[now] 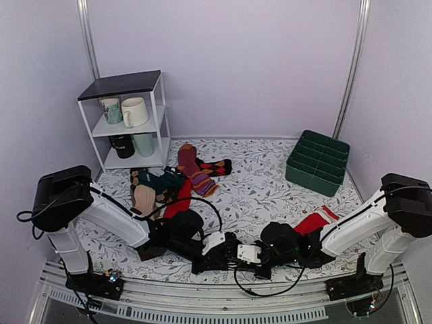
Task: Roll the socks
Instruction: Roll the sock at the center of the board.
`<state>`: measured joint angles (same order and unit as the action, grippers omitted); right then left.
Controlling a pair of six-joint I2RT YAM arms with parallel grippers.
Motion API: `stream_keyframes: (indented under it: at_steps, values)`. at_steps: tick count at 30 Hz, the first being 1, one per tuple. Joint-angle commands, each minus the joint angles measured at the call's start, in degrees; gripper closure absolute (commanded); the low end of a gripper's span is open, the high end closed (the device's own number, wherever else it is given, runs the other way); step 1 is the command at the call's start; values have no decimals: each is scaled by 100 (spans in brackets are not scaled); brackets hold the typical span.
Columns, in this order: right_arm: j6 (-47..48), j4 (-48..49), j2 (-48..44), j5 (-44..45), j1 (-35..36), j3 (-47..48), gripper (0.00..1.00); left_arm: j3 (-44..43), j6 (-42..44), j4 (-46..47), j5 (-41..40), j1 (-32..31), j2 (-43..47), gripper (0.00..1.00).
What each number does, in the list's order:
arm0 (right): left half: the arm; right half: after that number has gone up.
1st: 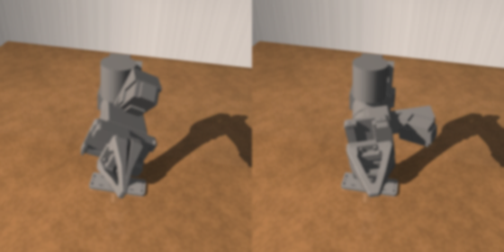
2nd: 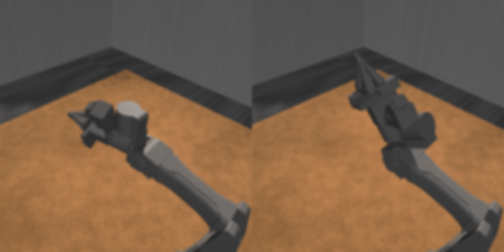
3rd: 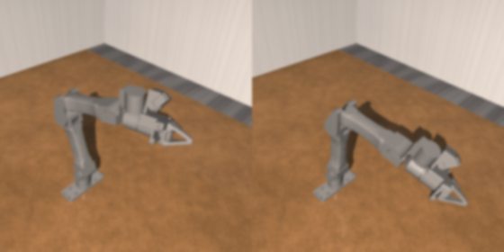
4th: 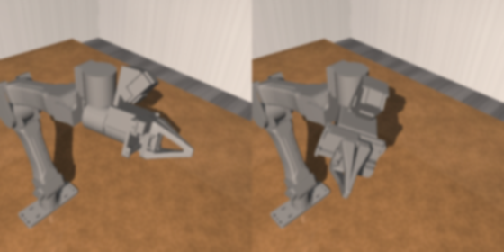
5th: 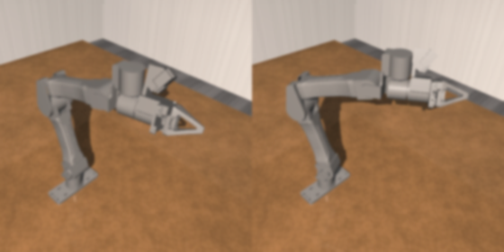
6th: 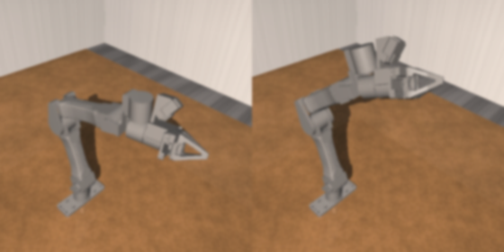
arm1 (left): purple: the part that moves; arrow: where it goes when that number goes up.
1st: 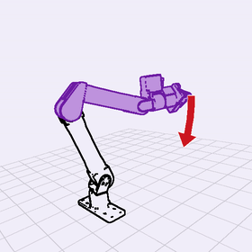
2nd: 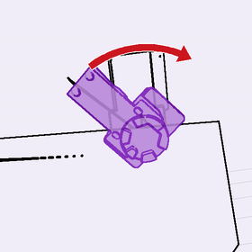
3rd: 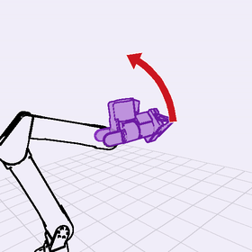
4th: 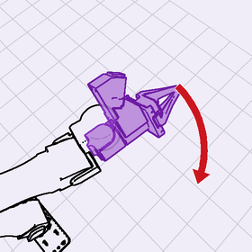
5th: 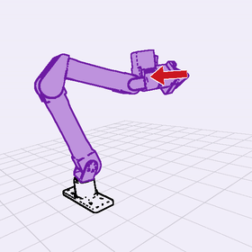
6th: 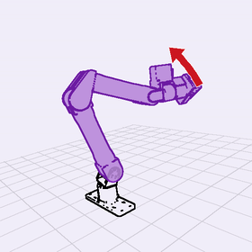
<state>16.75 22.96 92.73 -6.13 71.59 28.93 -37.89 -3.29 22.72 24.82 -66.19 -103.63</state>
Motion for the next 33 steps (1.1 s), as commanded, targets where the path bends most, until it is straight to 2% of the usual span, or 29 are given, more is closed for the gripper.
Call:
stream_keyframes:
  at_steps: [1, 3, 5, 6, 10, 13, 14, 18, 20, 24, 28, 33]
  values:
    - [-514, -370, 307, -94, 17, 141, 92, 229, -37, -1235, -549, -33, -233, 98]
    - [-753, -468, 341, -195, 19, 157, 92, 305, -13, -1148, -1051, -49, 82, 90]
    - [-1033, -521, 342, -397, 0, 147, 92, 485, 26, -889, -1617, -76, 528, 65]
    - [-1128, -545, 361, -536, -14, 142, 92, 583, 60, -740, -1921, -95, 744, 63]
    - [-1625, -972, 561, -1183, -181, 369, 92, 1146, 483, -71, -2860, -385, 1515, 64]
    - [-2117, -1584, 748, -1956, -379, 684, 92, 1580, 986, 525, -3037, -686, 1906, 76]
    - [-2227, -1749, 781, -2205, -427, 747, 93, 1673, 1074, 629, -3126, -789, 1964, 78]
    - [-2677, -2526, 1022, -2923, -635, 1092, 92, 1996, 1386, 1304, -3551, -1137, 2046, 70]
    - [-2822, -2900, 1228, -3207, -783, 1323, 92, 2065, 1607, 1657, -3540, -1192, 2064, 66]
    - [-2741, -3810, 1739, -3242, -908, 2104, 92, 1916, 2130, 1963, -3273, -1219, 1845, 60]
    - [-2888, -3872, 1929, -3438, -1033, 2272, 92, 1559, 2301, 1617, -2942, -1257, 1471, 60]
    - [-2949, -3752, 2003, -3670, -1163, 2205, 92, 1487, 2119, 1468, -2715, -1339, 1213, 60]
